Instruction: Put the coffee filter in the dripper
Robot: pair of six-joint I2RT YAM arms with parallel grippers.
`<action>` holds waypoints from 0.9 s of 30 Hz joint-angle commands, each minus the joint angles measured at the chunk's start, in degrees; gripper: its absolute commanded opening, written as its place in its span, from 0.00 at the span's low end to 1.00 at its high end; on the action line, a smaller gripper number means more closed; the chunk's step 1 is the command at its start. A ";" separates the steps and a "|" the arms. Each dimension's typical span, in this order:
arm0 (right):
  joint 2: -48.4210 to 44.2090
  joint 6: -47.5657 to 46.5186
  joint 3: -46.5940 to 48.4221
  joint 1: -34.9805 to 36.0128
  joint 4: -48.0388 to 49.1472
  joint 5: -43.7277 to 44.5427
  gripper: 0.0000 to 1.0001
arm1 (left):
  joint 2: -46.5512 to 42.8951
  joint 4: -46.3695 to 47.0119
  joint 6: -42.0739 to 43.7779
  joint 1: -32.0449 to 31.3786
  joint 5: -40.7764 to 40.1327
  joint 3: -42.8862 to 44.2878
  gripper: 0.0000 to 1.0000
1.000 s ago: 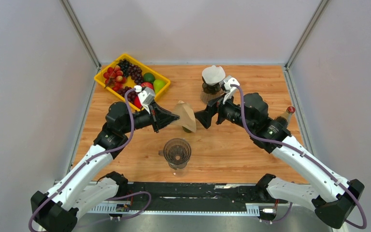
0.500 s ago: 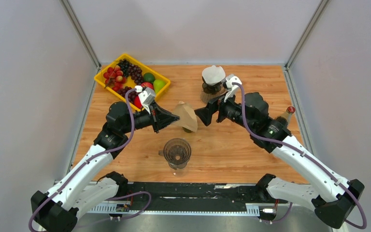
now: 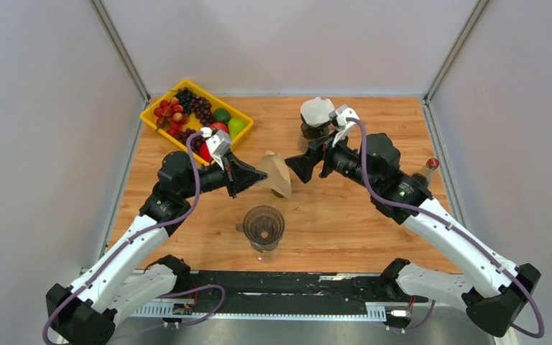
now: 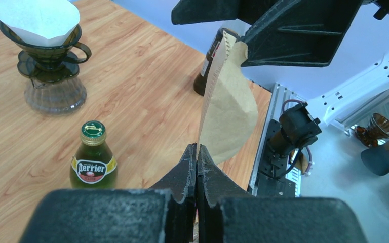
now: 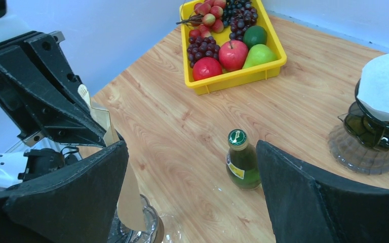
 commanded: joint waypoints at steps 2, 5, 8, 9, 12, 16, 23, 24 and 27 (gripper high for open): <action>0.28 0.89 2.49 -0.05 3.44 -3.60 1.00 | -0.07 0.76 0.51 -0.04 0.78 1.51 0.00; 0.14 0.86 2.41 -0.10 3.53 -5.17 1.00 | -0.02 0.78 0.51 -0.08 0.62 1.55 0.00; 0.17 0.85 2.48 -0.08 3.88 -8.30 1.00 | 0.37 0.82 0.44 -0.08 0.55 1.59 0.00; 0.21 0.89 2.49 -0.06 4.00 -9.23 1.00 | 0.46 0.91 0.43 -0.07 0.58 1.60 0.00; 0.53 0.95 2.49 -0.06 4.55 -11.20 1.00 | 0.83 1.18 0.29 -0.09 0.82 1.68 0.00; 1.69 1.07 2.58 -0.08 4.63 -11.09 1.00 | 0.87 1.56 0.20 -0.05 1.13 1.76 0.00; 3.83 1.33 2.84 -0.07 4.65 -9.77 1.00 | 0.72 1.59 0.32 -0.04 1.46 1.79 0.00; 3.92 1.29 2.76 -0.10 4.60 -9.29 1.00 | 0.67 1.63 0.37 -0.02 1.53 1.78 0.00; 4.36 1.42 2.58 0.01 4.64 -9.11 1.00 | 0.55 1.79 0.26 -0.09 1.55 1.78 0.00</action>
